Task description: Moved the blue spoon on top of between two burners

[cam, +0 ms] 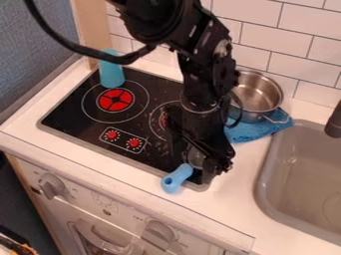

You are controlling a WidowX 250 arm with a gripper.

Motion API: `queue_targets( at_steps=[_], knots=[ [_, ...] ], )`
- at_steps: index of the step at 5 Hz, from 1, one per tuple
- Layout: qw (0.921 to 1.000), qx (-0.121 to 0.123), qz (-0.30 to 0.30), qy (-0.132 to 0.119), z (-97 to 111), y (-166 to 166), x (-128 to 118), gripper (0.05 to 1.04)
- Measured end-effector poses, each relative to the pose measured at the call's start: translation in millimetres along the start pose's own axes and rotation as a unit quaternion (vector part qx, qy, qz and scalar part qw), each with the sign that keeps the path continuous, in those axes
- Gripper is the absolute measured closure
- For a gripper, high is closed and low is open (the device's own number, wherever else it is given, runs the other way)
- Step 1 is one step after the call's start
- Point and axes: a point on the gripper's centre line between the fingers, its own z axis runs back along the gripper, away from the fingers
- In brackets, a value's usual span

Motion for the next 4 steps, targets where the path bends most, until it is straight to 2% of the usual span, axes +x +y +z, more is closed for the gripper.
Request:
queue_targets(
  at_steps=[1,2,3,4],
  knots=[
    [0.9999,0.002,0.007,0.011,-12,3,-6,0.082],
    [0.9996,0.001,0.028,0.008,-19,8,-5,0.137],
    [0.9998,-0.003,0.022,-0.002,-23,11,-3,0.423],
    [0.9999,0.003,0.012,0.004,-24,13,-2,0.704]
  ],
)
